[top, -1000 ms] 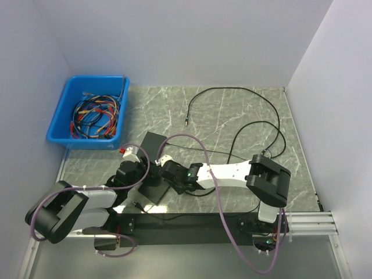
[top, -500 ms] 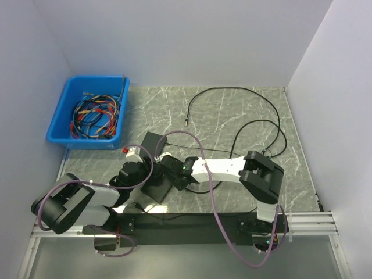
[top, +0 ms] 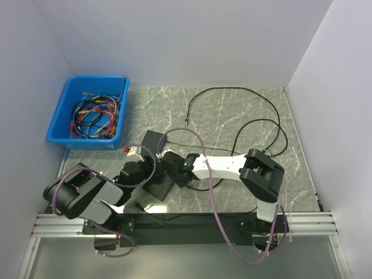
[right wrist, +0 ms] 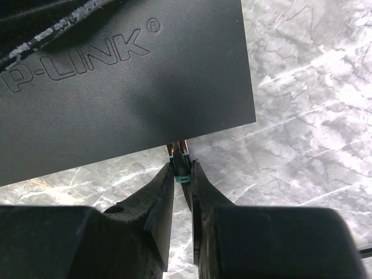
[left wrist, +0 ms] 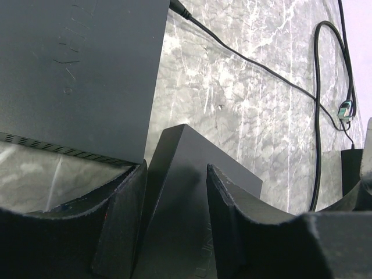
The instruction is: Insert the plug into the switch port
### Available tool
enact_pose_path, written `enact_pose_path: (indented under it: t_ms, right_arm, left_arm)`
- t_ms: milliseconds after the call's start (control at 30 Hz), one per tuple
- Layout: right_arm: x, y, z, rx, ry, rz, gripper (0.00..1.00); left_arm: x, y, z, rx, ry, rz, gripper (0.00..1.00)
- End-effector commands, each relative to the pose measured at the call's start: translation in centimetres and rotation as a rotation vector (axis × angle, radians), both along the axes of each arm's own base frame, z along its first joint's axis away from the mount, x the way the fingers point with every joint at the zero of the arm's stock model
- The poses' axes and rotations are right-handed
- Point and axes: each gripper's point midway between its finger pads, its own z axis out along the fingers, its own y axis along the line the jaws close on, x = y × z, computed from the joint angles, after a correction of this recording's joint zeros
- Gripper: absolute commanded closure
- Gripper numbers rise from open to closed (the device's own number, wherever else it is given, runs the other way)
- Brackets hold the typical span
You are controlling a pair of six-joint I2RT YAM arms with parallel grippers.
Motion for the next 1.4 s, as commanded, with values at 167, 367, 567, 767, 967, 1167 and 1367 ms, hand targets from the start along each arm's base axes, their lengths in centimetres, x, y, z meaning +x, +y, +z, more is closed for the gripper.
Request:
enact_pose_path:
  t_ms: [167, 367, 567, 767, 967, 1167, 1367]
  right_arm:
    - [7.2, 11.0, 13.8, 0.591, -0.315, -0.025, 1.00]
    - [8.0, 12.1, 15.1, 0.614, -0.337, -0.005, 1.00]
    - [8.2, 12.7, 16.1, 0.677, -0.345, 0.000, 1.00]
    - [9.1, 13.1, 15.8, 0.705, -0.356, -0.008, 1.00]
    - [9.9, 13.5, 15.6, 0.707, -0.370, -0.002, 1.00]
    - [10.4, 12.5, 14.8, 0.685, -0.383, -0.023, 1.00]
    - [10.5, 12.0, 14.8, 0.680, -0.392, -0.027, 1.00]
  left_arm:
    - [-6.7, -2.2, -4.4, 0.012, 0.225, -0.249, 0.50]
    - [-6.8, -2.4, -4.5, 0.012, 0.229, -0.265, 0.50]
    - [-6.9, -2.6, -4.7, 0.012, 0.233, -0.281, 0.51]
    - [-7.0, -3.1, -4.6, 0.008, 0.227, -0.310, 0.51]
    - [-7.0, -3.2, -4.9, 0.012, 0.241, -0.315, 0.51]
    - [-6.9, -3.1, -5.3, 0.022, 0.256, -0.308, 0.51]
    - [-6.8, -3.2, -5.5, 0.022, 0.263, -0.310, 0.52]
